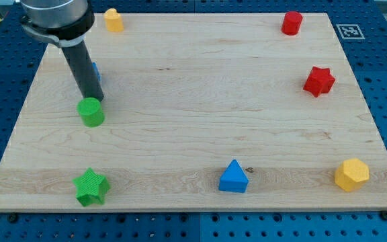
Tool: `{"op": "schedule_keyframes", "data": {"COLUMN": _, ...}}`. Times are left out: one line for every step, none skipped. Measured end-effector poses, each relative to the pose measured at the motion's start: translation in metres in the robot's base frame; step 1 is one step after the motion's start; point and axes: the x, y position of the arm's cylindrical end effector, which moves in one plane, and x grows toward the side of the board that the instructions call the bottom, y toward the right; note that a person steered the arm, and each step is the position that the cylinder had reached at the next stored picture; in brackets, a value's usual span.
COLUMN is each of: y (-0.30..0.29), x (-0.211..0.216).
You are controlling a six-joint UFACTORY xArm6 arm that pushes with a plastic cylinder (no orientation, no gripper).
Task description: Move your arm closer to green star
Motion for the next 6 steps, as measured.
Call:
{"op": "schedule_keyframes", "data": {"y": 0.007, "x": 0.015}}
{"op": "schedule_keyframes", "data": {"y": -0.032, "x": 0.005}}
{"op": "schedule_keyframes", "data": {"y": -0.081, "x": 0.012}}
{"op": "schedule_keyframes", "data": {"y": -0.099, "x": 0.064}}
{"op": "schedule_keyframes", "data": {"y": -0.105, "x": 0.115}}
{"op": "schedule_keyframes", "data": {"y": -0.071, "x": 0.152}}
